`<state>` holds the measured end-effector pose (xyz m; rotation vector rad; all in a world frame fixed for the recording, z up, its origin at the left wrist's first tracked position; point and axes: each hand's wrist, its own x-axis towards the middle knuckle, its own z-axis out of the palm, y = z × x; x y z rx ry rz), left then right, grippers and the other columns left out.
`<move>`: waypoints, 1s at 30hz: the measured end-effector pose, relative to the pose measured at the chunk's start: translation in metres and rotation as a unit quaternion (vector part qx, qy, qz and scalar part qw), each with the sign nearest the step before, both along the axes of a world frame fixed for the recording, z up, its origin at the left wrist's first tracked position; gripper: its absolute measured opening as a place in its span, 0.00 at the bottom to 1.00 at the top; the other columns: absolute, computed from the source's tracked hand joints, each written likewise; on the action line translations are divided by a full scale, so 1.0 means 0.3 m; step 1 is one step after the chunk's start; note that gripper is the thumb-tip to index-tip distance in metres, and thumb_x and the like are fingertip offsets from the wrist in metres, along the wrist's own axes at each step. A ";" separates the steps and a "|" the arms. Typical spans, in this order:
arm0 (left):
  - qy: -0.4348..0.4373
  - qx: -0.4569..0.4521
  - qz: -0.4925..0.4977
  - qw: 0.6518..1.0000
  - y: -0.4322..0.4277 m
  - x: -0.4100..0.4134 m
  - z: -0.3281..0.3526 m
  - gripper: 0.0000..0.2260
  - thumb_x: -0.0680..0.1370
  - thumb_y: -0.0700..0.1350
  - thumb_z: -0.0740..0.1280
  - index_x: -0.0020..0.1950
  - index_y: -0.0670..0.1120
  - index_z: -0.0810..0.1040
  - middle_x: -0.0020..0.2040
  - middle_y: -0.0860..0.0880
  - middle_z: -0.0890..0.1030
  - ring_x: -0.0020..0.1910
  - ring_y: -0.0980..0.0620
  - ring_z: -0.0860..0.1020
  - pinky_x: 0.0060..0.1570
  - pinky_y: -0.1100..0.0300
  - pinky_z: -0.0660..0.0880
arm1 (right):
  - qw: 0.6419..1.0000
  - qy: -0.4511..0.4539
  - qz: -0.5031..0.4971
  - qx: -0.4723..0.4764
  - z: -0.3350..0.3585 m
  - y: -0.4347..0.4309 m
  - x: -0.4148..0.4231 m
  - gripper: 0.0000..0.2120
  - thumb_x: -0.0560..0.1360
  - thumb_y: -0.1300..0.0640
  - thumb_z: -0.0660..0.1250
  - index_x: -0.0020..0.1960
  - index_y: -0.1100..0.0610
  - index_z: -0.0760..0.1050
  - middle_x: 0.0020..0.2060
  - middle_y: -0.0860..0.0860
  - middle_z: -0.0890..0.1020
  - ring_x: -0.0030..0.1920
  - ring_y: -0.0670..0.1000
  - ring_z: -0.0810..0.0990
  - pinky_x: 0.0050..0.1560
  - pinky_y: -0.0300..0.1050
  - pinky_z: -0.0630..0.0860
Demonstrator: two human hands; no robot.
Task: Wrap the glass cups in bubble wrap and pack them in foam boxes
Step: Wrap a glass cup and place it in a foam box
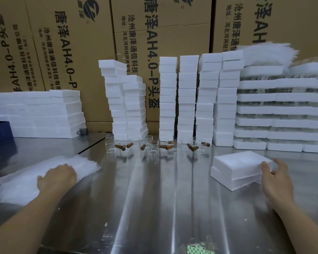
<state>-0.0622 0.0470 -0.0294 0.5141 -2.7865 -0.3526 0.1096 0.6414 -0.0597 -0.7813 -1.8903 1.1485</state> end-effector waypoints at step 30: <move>0.065 0.034 -0.395 0.916 0.826 0.116 -0.041 0.13 0.83 0.51 0.63 0.62 0.56 0.86 0.63 0.53 0.86 0.63 0.48 0.81 0.68 0.48 0.70 | 0.907 0.013 0.094 0.410 0.065 -0.318 -0.042 0.28 0.73 0.42 0.74 0.71 0.39 0.71 0.66 0.44 0.74 0.68 0.52 0.69 0.65 0.55 0.65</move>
